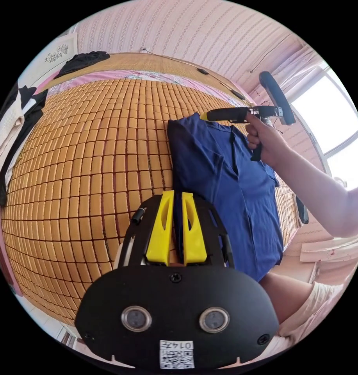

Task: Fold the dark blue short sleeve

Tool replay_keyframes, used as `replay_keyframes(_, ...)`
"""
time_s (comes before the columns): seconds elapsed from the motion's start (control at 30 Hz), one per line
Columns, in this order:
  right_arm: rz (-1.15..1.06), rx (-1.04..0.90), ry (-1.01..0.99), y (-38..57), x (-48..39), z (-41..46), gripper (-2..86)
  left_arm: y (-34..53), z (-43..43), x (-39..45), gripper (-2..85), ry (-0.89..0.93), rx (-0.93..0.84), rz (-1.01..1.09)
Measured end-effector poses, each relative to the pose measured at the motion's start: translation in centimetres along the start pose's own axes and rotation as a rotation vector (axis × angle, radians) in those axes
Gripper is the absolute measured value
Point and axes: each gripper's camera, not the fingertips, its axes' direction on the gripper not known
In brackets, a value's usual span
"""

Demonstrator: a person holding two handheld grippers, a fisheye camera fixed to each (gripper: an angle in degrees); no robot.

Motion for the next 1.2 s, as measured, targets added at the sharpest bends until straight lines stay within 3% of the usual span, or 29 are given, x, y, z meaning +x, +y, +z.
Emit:
replay_keyframes(0.33, 0.384, 0.004, 0.168, 19.9, 11.4, -11.7, 6.4, -6.7, 6.6, 10.9, 4.5, 0.170, -0.051, 0.238)
replay_keyframes(0.47, 0.601, 0.019, 0.260, 27.4, 16.4, -15.6, 7.3, -11.6, 10.7, 19.0, 4.7, 0.248, -0.117, 0.404)
replay_keyframes(0.57, 0.697, 0.048, 0.213, 30.9, 19.1, -17.1, 8.4, -15.5, 14.0, 25.1, 4.8, 0.295, -0.133, 0.512)
replay_keyframes(0.9, 0.761, 0.097, 0.050, 35.9, 23.7, -18.1, 5.3, -23.0, 27.8, 41.6, 7.7, 0.171, -0.309, 0.677)
replay_keyframes(1.07, 0.761, 0.126, 0.020, 37.6, 25.0, -19.2, 3.2, -23.5, 31.8, 44.5, 7.5, 0.078, -0.388, 0.691)
replay_keyframes(1.2, 0.742, 0.122, 0.009, 38.1, 25.9, -19.9, 2.4, -24.1, 31.8, 44.1, 1.0, 0.060, -0.348, 0.700)
